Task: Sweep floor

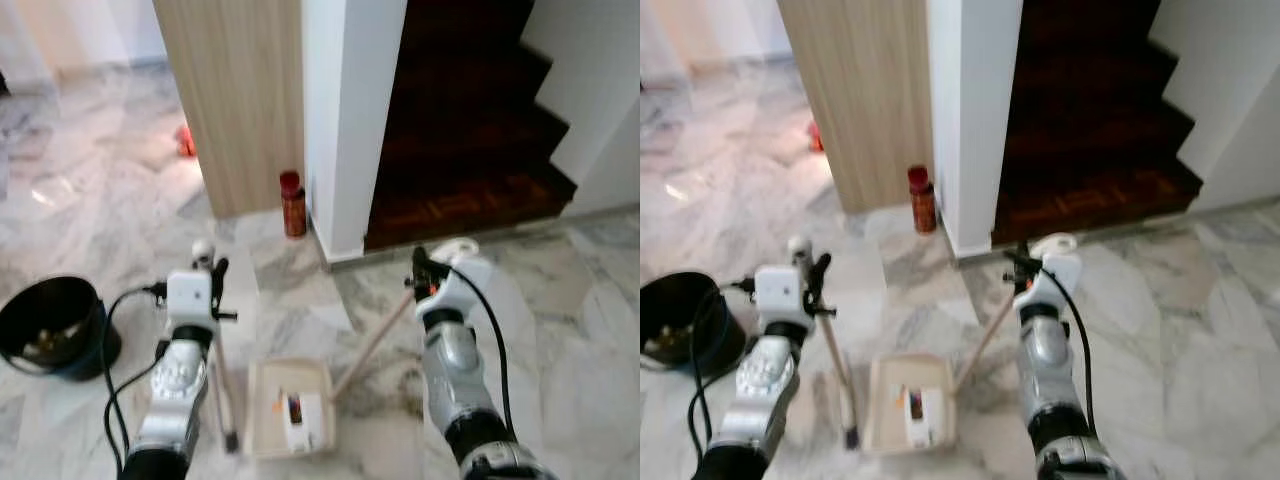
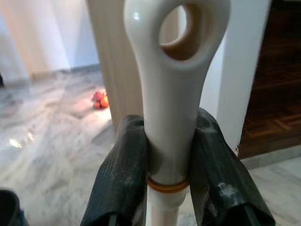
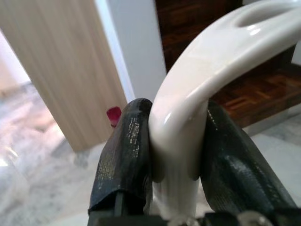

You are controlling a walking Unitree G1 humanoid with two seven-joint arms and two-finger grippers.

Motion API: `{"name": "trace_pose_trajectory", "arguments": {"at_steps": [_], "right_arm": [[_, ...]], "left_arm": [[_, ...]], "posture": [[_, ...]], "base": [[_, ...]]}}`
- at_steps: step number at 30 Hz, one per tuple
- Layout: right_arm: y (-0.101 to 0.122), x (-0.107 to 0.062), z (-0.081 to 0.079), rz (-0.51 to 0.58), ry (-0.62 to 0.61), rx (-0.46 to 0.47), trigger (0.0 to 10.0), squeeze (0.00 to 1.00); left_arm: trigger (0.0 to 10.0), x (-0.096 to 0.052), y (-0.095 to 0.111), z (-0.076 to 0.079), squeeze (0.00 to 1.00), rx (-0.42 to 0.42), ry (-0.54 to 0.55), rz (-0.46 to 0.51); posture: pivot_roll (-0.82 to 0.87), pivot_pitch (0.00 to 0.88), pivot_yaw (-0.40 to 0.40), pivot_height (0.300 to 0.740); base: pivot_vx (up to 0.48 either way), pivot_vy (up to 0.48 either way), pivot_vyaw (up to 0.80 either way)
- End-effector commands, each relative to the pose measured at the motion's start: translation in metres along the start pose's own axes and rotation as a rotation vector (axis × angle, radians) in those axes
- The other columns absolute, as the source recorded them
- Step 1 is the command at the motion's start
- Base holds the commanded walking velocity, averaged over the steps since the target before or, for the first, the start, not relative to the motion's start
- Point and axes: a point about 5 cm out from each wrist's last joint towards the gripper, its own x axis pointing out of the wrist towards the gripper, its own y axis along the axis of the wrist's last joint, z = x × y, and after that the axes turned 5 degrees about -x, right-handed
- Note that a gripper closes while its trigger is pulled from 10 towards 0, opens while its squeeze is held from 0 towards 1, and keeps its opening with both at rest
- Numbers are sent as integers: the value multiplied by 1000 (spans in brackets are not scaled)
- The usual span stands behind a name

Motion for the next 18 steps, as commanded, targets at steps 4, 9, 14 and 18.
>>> {"name": "trace_pose_trajectory", "arguments": {"at_steps": [4,9,14,18], "right_arm": [[12,7,-13,46,33,10,10000,0],[13,7,-14,58,42,1,10000,0],[13,7,-14,49,38,21,10000,0],[12,7,-15,47,42,17,10000,0]], "left_arm": [[10000,4,9,-10,0,32,19,37],[10000,4,9,-10,0,33,20,37],[10000,4,9,-10,0,32,19,36],[10000,4,10,-11,0,31,20,37]], "posture": [[129,35,-10,740],[129,41,-10,740],[132,45,-10,740],[132,51,-8,740]], "base": [[0,375,0],[0,375,91],[0,376,91],[0,375,0]]}}
